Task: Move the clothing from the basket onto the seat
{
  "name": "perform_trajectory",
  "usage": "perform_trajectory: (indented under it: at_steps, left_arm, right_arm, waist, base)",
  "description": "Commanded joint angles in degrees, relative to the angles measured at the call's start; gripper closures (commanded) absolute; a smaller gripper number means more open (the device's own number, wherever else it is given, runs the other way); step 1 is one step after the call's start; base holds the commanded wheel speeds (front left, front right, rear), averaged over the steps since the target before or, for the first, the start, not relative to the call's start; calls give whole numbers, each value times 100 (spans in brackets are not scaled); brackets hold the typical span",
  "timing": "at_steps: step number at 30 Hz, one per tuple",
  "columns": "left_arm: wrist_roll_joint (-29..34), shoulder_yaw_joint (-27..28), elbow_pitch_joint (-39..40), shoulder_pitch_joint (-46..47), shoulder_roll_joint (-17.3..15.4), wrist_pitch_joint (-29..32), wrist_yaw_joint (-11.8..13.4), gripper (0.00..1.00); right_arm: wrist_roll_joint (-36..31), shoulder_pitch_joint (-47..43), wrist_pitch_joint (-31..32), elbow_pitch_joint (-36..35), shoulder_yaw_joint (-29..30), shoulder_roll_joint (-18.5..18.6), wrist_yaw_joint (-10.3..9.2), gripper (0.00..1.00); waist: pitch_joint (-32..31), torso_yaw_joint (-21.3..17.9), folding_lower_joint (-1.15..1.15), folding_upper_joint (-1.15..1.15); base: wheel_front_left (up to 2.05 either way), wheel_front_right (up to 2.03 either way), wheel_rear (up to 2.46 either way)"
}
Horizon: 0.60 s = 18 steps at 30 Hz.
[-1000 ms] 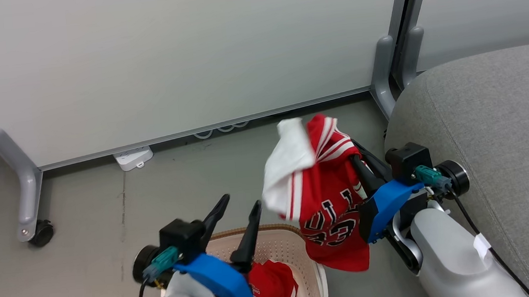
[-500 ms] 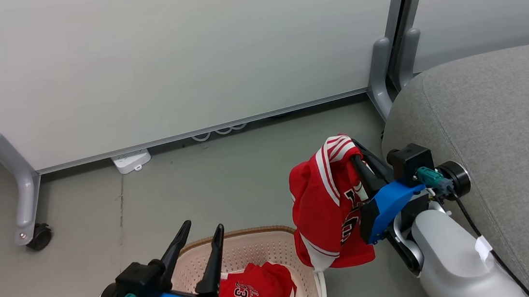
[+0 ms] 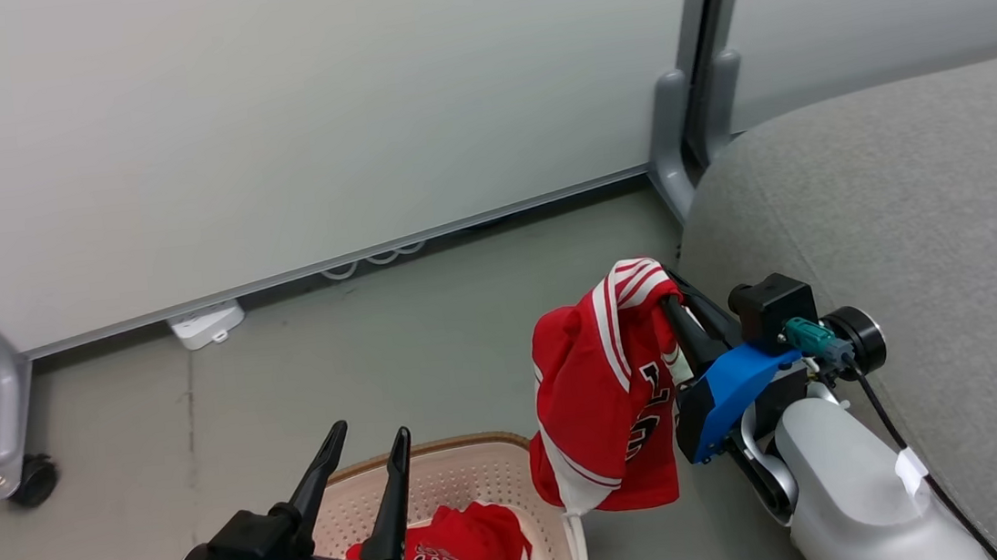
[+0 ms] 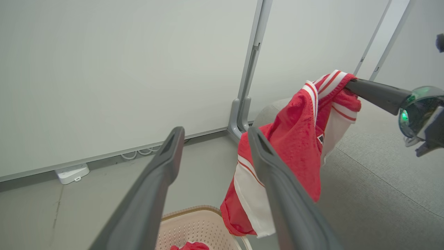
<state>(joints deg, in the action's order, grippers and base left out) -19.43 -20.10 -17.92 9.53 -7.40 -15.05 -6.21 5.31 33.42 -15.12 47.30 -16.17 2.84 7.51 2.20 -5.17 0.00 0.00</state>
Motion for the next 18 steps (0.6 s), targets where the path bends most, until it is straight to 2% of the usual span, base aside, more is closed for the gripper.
perform_trajectory:
  at_steps: [1,15,18]
  left_arm:
    - [66,80,35,-49,21,-19,-49,0]
    - [335,232,48,111,86,-19,-128,0]
    - [352,215,51,142,70,-19,-132,0]
  right_arm:
    - [9,-42,-4,-33,-1,7,-4,100]
    - [41,26,-4,-118,105,5,-4,100]
    - [49,18,-3,-136,140,4,-4,100]
  waist:
    - [26,-211,0,0]
    - [305,-1631,0,0]
    - [344,-1823,0,0]
  base:
    - [0,0,0]
    - [0,0,0]
    - [0,0,0]
